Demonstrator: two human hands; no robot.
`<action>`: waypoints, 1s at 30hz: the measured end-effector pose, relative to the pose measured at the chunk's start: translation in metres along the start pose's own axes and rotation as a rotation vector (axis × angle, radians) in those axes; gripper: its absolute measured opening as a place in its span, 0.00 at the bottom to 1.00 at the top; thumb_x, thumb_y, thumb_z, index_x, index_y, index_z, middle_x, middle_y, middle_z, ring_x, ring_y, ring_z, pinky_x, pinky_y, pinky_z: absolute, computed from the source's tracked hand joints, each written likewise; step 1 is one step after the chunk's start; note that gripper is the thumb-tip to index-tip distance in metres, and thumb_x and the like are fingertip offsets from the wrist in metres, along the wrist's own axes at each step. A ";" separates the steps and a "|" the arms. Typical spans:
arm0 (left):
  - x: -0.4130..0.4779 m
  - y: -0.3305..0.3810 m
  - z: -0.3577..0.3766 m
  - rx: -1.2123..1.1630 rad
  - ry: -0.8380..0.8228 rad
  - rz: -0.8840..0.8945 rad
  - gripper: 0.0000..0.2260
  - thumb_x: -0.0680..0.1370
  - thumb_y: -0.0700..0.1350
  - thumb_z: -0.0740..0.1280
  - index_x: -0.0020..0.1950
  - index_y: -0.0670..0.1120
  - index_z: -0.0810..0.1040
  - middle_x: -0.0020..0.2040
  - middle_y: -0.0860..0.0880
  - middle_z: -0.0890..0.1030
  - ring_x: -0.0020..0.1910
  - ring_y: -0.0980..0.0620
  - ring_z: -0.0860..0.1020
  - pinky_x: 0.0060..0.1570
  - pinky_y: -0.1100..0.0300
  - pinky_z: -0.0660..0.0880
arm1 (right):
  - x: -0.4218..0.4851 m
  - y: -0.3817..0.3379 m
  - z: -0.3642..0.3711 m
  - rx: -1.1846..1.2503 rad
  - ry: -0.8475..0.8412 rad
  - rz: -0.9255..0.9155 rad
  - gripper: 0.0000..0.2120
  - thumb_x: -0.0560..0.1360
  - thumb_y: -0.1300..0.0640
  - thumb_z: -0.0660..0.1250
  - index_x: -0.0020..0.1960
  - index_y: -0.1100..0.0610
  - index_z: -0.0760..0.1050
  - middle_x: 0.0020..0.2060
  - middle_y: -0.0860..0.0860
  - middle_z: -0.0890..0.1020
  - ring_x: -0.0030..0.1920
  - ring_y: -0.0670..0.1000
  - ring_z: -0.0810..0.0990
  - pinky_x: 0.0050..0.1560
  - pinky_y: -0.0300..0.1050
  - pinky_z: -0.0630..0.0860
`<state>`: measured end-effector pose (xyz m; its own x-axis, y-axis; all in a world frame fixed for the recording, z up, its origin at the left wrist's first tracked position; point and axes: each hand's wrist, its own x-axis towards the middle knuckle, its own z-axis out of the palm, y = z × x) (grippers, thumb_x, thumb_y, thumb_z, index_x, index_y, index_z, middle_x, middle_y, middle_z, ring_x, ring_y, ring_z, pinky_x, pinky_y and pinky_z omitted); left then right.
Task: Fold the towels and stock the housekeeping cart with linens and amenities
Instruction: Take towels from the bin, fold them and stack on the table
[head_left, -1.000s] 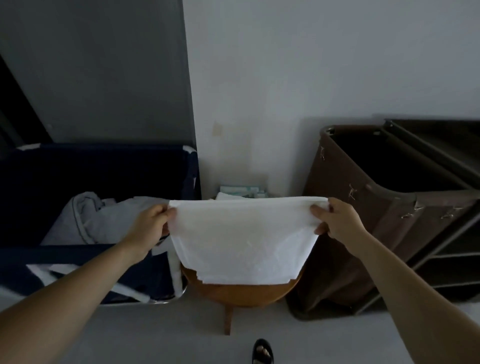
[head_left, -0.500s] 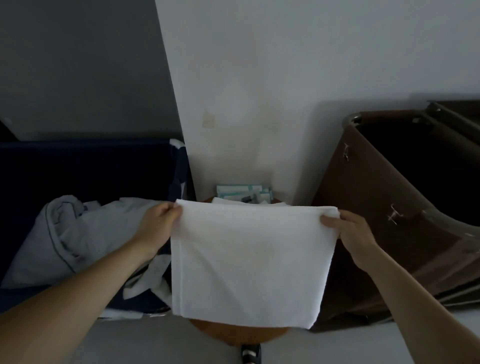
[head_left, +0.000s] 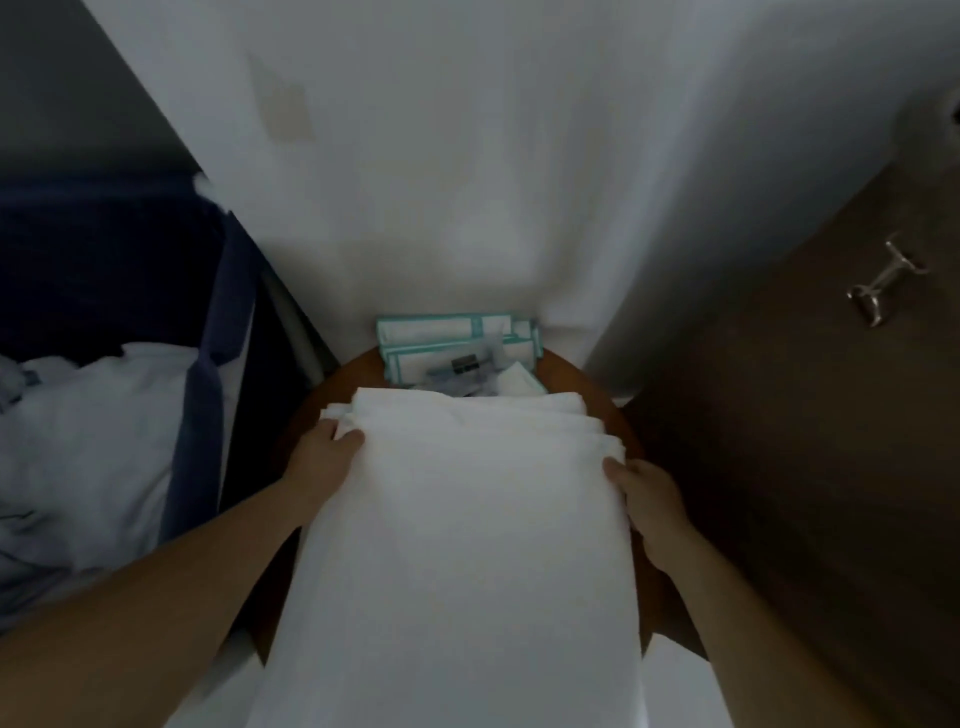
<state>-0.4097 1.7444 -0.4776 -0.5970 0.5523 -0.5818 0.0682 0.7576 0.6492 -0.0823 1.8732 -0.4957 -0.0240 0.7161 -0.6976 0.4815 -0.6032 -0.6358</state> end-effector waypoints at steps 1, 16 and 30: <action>0.001 -0.001 0.001 -0.011 0.006 0.004 0.18 0.83 0.47 0.60 0.70 0.40 0.71 0.65 0.41 0.75 0.62 0.42 0.73 0.62 0.49 0.70 | -0.001 -0.001 -0.002 -0.003 0.001 -0.012 0.08 0.80 0.49 0.65 0.51 0.52 0.78 0.50 0.54 0.81 0.50 0.57 0.80 0.54 0.56 0.78; 0.022 -0.007 0.001 0.011 0.035 0.131 0.25 0.81 0.45 0.66 0.76 0.44 0.64 0.67 0.44 0.73 0.59 0.49 0.72 0.55 0.56 0.69 | 0.008 0.002 0.008 -0.016 0.143 -0.042 0.13 0.77 0.45 0.67 0.58 0.49 0.72 0.49 0.48 0.77 0.48 0.51 0.77 0.47 0.49 0.74; -0.109 -0.145 -0.010 0.269 -0.034 -0.015 0.25 0.80 0.56 0.63 0.69 0.40 0.69 0.62 0.40 0.73 0.55 0.42 0.76 0.55 0.48 0.76 | -0.128 0.116 0.010 0.012 0.071 0.018 0.26 0.71 0.43 0.75 0.63 0.55 0.75 0.49 0.50 0.81 0.49 0.55 0.80 0.57 0.57 0.78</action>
<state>-0.3626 1.5715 -0.5034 -0.5728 0.5482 -0.6094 0.2725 0.8285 0.4892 -0.0319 1.7086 -0.4832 0.0470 0.7278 -0.6842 0.4712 -0.6201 -0.6272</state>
